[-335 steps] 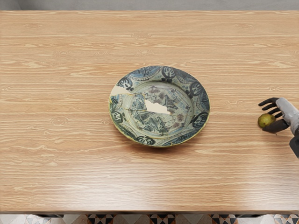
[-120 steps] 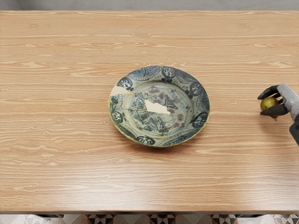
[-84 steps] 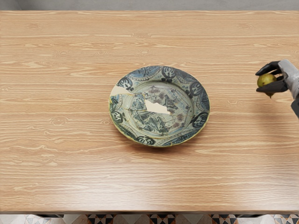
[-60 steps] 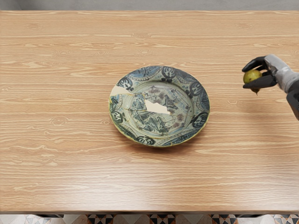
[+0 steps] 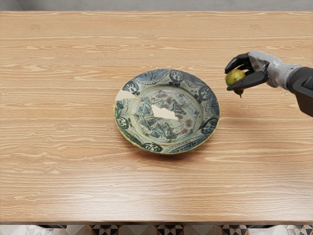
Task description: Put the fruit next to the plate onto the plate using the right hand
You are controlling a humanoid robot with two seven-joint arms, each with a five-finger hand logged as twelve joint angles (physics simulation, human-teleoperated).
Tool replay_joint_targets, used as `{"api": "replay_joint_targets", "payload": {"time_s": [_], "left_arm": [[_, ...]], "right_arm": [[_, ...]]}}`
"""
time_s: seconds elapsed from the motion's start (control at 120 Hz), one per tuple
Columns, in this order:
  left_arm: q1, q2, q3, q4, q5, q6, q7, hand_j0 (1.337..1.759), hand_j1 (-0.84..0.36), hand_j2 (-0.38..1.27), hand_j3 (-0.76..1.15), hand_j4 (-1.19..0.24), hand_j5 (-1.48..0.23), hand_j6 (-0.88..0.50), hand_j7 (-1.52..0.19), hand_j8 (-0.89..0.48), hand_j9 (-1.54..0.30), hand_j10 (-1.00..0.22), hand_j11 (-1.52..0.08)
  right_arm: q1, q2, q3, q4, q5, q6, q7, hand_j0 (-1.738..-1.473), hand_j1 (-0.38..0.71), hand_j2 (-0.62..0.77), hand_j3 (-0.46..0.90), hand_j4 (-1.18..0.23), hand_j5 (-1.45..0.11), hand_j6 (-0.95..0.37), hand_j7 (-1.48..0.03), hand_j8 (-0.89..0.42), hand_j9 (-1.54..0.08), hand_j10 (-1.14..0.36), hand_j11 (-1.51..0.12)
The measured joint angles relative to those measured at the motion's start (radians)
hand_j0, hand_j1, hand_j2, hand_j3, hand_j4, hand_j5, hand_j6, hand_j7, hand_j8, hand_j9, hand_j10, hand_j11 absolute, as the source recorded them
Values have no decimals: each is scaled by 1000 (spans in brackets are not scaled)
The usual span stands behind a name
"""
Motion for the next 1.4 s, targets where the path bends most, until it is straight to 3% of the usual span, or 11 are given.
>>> {"api": "replay_joint_targets", "payload": {"time_s": [0.2,0.608,0.925,1.225,1.4], "left_arm": [[1,0,0,0,0,0,0,1658,325,4,0,-21,-27,-21,-27,-21,-26,-21,-26],[0,0,0,0,0,0,0,1658,325,4,0,-21,-27,-21,-27,-21,-26,-21,-26],[1,0,0,0,0,0,0,1658,325,4,0,-21,-27,-21,-27,-21,-27,-21,-26],[1,0,0,0,0,0,0,1658,325,4,0,-21,-27,-21,-27,-21,-27,-21,-27],[0,0,0,0,0,0,0,1658,325,4,0,-21,-27,-21,-27,-21,-27,-21,-27]], "right_arm": [[26,6,12,-1,54,80,0,-1643,315,156,-1,-732,-987,-434,-967,-305,-981,-440,-981],[56,174,13,-19,72,115,0,-1643,331,164,-1,-735,-985,-415,-968,-288,-979,-425,-982],[45,300,-3,-75,-25,117,2,-1643,320,155,-1,-738,-978,-424,-967,-299,-977,-434,-981],[42,360,-38,-99,-92,121,2,-1643,308,142,-1,-733,-966,-438,-959,-310,-971,-444,-975],[42,368,-43,-102,-92,124,2,-1648,284,103,0,-642,-841,-487,-838,-359,-844,-483,-849]]}}
